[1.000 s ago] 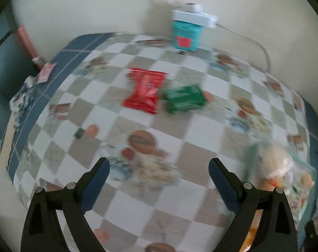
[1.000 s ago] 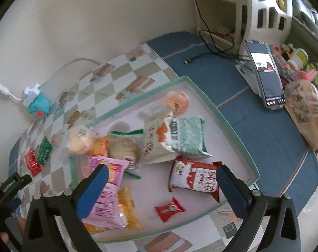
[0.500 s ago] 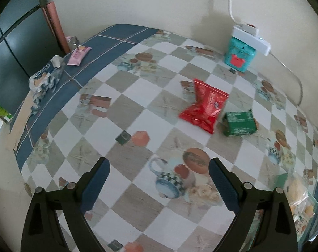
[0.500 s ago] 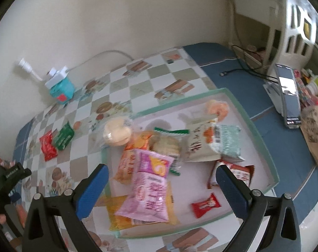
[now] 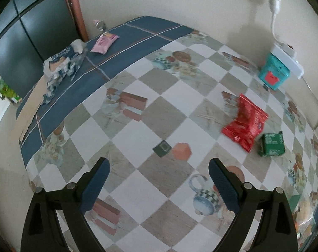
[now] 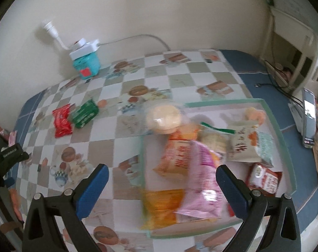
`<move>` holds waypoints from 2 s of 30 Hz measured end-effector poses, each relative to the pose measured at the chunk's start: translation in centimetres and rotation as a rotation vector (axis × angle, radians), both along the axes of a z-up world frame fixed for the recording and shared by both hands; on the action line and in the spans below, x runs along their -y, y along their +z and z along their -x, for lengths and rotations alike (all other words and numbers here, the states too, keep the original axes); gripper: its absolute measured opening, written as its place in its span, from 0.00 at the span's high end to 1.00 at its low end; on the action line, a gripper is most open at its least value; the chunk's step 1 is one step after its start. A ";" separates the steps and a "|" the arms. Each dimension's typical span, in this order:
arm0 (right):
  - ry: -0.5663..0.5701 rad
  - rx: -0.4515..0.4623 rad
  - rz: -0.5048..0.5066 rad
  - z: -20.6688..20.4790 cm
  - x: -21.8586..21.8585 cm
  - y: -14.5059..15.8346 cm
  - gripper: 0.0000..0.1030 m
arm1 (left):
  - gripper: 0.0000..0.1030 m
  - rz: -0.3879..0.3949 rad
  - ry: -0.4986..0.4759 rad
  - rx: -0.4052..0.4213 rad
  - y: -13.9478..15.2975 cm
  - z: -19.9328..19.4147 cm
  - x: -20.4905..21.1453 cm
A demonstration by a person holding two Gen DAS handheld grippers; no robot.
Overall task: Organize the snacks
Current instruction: 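Move both grippers back to the red bag and green pack, then grasp the green biscuit pack with the right gripper while the left grasps the red candy bag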
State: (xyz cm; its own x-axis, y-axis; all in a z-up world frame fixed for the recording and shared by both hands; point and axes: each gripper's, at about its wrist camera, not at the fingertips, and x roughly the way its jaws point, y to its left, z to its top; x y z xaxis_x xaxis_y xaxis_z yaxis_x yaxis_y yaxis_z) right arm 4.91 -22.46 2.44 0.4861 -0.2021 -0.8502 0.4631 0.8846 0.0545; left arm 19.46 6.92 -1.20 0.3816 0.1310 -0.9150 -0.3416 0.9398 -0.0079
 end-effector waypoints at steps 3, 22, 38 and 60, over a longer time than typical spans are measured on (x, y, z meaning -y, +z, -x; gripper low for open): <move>0.036 -0.005 0.004 -1.1 -1.6 -0.2 0.00 | 0.07 0.012 0.011 -0.006 -0.5 -0.2 -1.0; 0.189 0.037 -0.028 -11.1 -6.5 3.0 0.00 | 0.07 -0.002 -0.145 0.063 1.8 -5.6 -2.7; 0.379 -0.177 -0.003 -22.2 -7.6 -5.2 0.00 | 0.07 0.215 -0.468 -0.083 -1.7 -13.0 4.1; 0.475 -0.232 0.045 -24.8 -8.8 -9.5 0.24 | 0.07 0.242 -0.558 -0.133 -3.4 -15.2 8.6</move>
